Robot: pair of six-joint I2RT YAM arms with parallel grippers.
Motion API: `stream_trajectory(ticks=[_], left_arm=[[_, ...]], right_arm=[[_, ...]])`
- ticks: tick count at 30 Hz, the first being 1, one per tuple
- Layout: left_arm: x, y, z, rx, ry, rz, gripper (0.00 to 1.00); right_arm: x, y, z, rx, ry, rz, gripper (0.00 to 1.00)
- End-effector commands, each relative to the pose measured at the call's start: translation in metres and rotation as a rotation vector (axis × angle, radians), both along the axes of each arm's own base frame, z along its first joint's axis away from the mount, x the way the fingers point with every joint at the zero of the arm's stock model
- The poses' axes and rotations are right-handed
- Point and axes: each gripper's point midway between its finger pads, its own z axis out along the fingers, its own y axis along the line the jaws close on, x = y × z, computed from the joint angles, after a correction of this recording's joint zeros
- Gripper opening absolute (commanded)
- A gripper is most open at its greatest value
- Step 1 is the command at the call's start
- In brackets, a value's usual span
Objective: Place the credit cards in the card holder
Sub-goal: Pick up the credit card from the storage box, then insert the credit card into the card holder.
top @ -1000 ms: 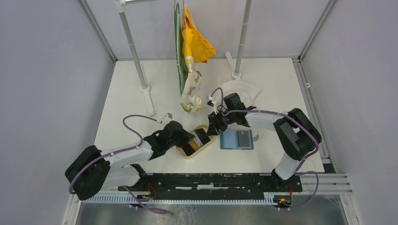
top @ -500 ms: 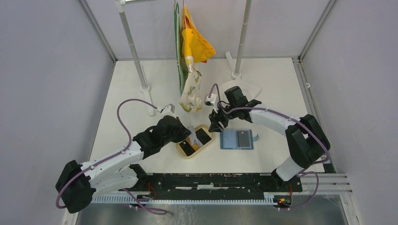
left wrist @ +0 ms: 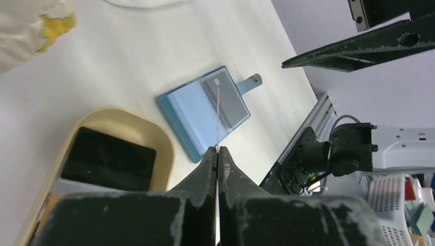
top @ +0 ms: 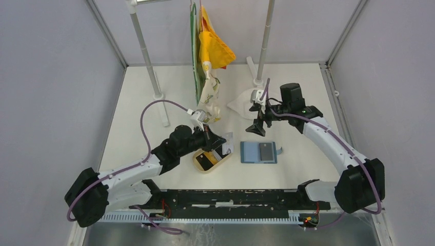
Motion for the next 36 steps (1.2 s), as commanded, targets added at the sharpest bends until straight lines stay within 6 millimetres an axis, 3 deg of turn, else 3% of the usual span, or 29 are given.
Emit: stream_trajectory(ticks=[1,5,8,12,19,22,31,36], left_arm=[[0.004,-0.034,0.04,-0.147,-0.17,-0.142,0.02],[0.009,-0.059,0.038,-0.218,-0.143,-0.199,0.02],[0.01,-0.075,0.026,-0.251,-0.101,-0.214,0.02],[0.013,-0.093,0.009,-0.288,-0.061,-0.229,0.02],[0.02,-0.113,0.026,-0.476,-0.06,-0.254,0.02],[0.021,-0.113,0.036,-0.527,-0.075,-0.255,0.02],[0.017,-0.115,0.052,-0.604,-0.097,-0.283,0.02],[0.016,-0.113,0.054,-0.594,-0.112,-0.281,0.02]], right_arm=[[-0.028,-0.013,-0.009,0.046,0.088,0.089,0.98],[-0.03,-0.038,-0.041,-0.03,0.126,0.002,0.98],[-0.026,-0.063,-0.062,-0.072,0.126,-0.1,0.98],[-0.027,-0.082,-0.073,-0.062,0.167,-0.147,0.98],[-0.054,-0.061,-0.073,0.162,0.295,-0.033,0.98],[-0.055,-0.056,-0.073,0.222,0.307,-0.055,0.98],[-0.064,-0.041,-0.048,0.375,0.386,0.014,0.98],[-0.074,-0.036,-0.035,0.391,0.416,0.07,0.83]])
